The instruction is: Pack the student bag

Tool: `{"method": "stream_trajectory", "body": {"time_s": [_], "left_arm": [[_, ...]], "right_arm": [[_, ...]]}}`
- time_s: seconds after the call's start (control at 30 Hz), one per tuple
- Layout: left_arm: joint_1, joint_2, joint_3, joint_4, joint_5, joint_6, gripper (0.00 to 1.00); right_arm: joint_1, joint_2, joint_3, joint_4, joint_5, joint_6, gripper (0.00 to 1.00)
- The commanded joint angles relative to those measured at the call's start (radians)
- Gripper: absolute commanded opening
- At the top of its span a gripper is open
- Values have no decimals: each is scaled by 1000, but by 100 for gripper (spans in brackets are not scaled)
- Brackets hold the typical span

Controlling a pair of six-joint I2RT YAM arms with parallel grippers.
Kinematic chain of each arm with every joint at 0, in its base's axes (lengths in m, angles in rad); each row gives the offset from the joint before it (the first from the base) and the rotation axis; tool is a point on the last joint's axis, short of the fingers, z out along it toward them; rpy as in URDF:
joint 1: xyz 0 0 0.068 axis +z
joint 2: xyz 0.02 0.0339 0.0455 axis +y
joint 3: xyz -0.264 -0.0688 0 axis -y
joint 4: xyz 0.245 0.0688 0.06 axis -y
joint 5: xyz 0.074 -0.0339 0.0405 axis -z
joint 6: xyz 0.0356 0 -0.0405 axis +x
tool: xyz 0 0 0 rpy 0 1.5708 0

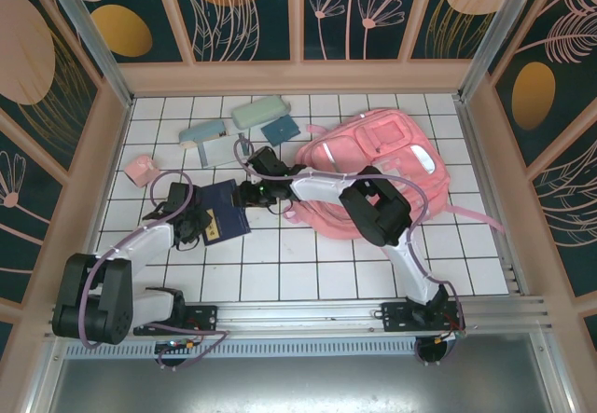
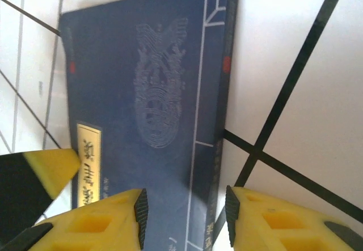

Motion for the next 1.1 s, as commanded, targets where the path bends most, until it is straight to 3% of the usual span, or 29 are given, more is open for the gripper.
{"method": "stream_trajectory", "body": {"time_s": [0.0, 0.33, 0.63, 0.83, 0.97, 1.07], "left_arm": [[6, 38, -47, -10, 8, 8, 23], [6, 70, -65, 44, 75, 5, 20], [6, 62, -60, 45, 96, 9, 18], [6, 27, -64, 34, 92, 5, 18], [6, 27, -66, 37, 102, 8, 18], [6, 29, -66, 39, 107, 9, 18]], "right_arm": [[14, 41, 50, -72, 56, -24, 44], [64, 114, 139, -61, -144, -35, 41], [32, -14, 59, 161, -398, 26, 35], [20, -62, 2, 216, -429, 44, 33], [13, -97, -87, 360, -466, 104, 31], [12, -90, -66, 304, -435, 88, 34]]}}
